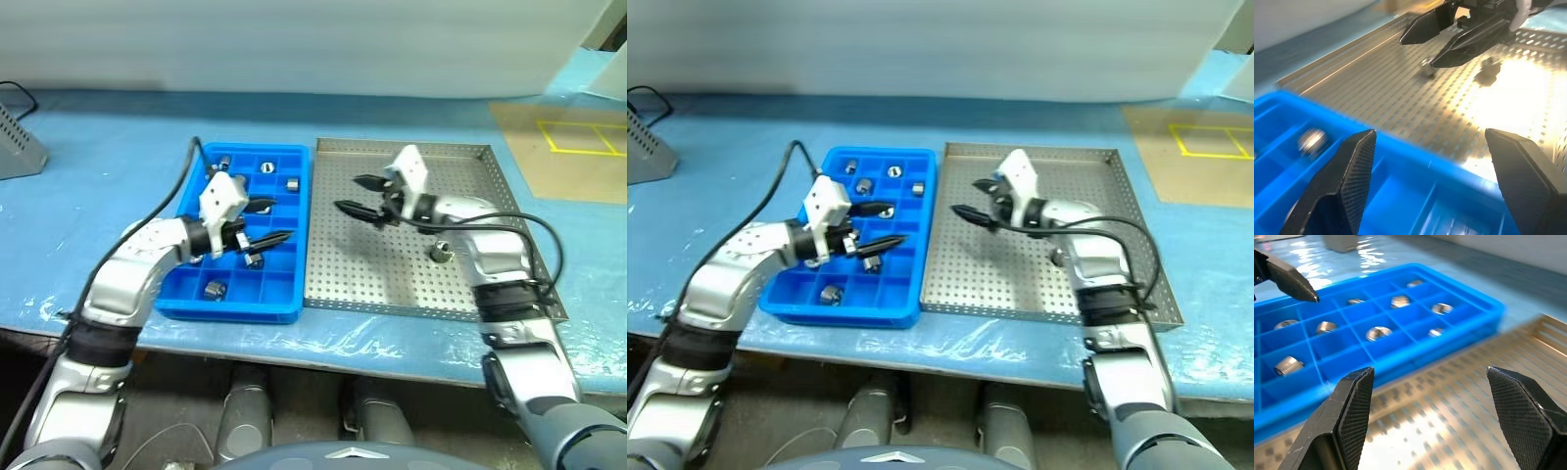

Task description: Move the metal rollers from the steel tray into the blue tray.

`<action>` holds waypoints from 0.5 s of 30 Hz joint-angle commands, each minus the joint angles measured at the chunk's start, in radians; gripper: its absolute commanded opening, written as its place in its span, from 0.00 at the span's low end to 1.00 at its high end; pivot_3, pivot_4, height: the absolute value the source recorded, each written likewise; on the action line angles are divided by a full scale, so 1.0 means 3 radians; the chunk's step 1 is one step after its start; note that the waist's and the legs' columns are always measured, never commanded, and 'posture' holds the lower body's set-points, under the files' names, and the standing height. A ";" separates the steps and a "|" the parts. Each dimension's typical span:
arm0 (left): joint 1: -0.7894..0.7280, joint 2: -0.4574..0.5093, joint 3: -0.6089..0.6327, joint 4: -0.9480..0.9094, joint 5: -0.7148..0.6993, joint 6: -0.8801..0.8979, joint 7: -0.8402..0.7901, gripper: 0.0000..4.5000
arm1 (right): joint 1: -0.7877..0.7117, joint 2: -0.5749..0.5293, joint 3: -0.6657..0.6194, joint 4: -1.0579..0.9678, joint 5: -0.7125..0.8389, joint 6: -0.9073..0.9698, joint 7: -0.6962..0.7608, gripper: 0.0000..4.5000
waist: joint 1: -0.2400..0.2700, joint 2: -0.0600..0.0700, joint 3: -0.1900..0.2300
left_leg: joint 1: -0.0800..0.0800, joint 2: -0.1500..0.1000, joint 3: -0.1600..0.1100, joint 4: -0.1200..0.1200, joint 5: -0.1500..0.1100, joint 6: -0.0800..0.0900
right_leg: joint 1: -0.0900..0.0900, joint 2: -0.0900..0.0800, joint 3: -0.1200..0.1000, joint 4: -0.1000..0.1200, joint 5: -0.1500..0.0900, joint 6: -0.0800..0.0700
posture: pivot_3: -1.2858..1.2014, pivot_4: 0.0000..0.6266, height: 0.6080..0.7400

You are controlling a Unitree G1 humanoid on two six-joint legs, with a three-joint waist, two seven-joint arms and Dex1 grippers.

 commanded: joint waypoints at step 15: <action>-0.0500 -0.0305 -0.0062 0.0673 0.0084 -0.0335 -0.0322 0.84 | 0.0928 -0.0438 -0.0439 -0.0142 0.0162 0.0135 -0.0354 0.84 | -0.0216 0.0004 -0.0001 | -0.0001 0.0003 0.0002 0.0023 -0.0016 0.0027 | 0.0008 0.0004 0.0000 -0.0004 0.0002 0.0001 | 0.41 0.24 1.00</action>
